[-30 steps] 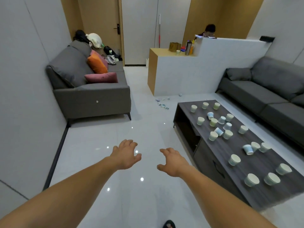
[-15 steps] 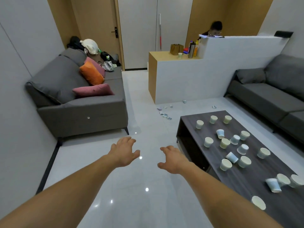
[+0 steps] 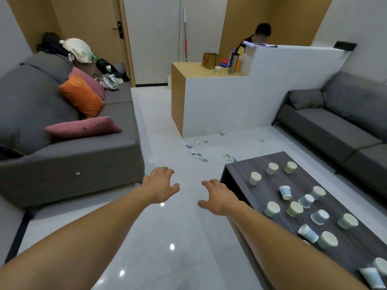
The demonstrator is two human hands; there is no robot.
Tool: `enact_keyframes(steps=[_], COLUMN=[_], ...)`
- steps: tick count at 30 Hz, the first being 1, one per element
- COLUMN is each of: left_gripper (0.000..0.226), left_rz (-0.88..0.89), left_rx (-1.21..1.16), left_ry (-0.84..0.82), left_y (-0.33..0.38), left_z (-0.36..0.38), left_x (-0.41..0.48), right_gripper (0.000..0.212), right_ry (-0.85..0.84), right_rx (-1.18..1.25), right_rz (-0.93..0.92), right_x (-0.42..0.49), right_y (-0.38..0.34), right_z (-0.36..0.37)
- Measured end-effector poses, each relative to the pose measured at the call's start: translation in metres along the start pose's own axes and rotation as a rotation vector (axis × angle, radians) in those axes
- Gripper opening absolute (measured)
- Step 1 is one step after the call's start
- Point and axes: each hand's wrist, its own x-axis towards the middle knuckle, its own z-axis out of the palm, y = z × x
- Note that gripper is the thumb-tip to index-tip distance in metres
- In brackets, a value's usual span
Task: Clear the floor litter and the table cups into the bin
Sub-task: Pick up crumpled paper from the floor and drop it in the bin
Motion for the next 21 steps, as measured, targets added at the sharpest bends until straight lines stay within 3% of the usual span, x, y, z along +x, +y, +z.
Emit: enact_keyframes(steps=[21], left_gripper=[0.065], left_rz=[-0.001], left_rx=[-0.014], left_ry=[-0.101], left_y=[0.041], left_z=[-0.054], left_x=[0.410], right_gripper=[0.076], right_ry=[-0.089], right_rx=[-0.007], right_rz=[0.020], right_x=[0.373], right_y=[0.160], right_z=[-0.138])
